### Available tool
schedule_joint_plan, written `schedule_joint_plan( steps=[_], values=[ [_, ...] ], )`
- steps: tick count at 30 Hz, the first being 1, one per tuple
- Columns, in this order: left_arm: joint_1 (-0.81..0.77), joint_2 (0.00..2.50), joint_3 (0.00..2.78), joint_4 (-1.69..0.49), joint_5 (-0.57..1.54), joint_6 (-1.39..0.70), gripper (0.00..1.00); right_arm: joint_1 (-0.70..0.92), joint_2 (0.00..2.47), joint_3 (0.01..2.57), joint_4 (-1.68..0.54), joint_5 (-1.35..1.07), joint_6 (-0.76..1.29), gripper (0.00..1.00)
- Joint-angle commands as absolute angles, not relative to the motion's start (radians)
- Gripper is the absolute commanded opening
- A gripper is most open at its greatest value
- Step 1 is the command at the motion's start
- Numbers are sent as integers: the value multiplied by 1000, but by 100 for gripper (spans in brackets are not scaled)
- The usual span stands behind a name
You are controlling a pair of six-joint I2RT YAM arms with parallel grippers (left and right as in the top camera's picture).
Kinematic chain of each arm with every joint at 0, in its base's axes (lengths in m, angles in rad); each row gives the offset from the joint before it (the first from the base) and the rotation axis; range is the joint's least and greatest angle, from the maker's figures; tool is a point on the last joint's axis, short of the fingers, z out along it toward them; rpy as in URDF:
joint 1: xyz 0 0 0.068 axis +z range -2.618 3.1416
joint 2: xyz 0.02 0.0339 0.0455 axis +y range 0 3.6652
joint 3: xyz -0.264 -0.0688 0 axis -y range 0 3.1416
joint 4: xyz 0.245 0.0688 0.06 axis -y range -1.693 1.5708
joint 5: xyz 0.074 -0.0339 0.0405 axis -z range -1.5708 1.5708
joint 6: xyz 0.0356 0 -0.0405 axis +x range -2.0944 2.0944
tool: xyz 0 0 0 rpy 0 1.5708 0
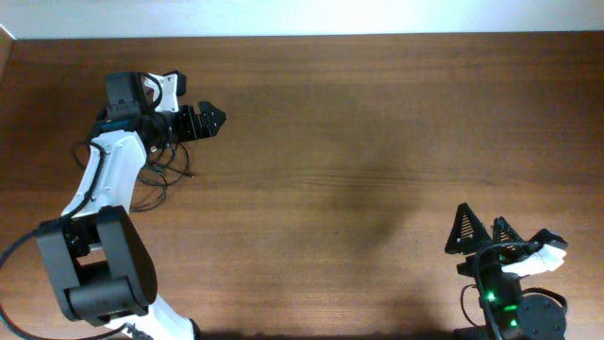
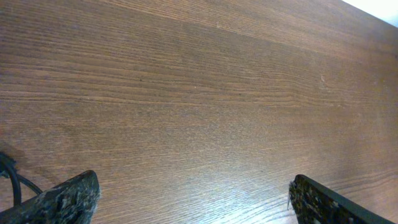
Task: Untangle cables
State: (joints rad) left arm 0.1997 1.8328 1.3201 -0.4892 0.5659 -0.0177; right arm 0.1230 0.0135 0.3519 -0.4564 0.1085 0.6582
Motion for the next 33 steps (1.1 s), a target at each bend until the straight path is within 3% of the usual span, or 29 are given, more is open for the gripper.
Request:
schedule_joint_plan(
  steps=[1,8,12,18,24,28,33],
  values=[
    [205,1800,1319,-490,576,5,99,115,3,276,-338,120,662,99],
    [205,1800,1319,-490,577,5,99,115,3,211,-304,120,662,98],
    [206,1800,1319,-490,577,5,99,109,3,210,-165,183,626,98],
    [206,1800,1319,-490,577,5,99,105,3,9,337,51,84,98],
    [205,1800,1319,-490,577,5,99,105,3,6,141,-29,-236,98],
    [206,1800,1319,-490,576,5,99,105,3,6,-88,23,-236,98],
    [205,1800,1319,-490,577,5,99,105,3,6,-83,37,-228,98]
  ],
)
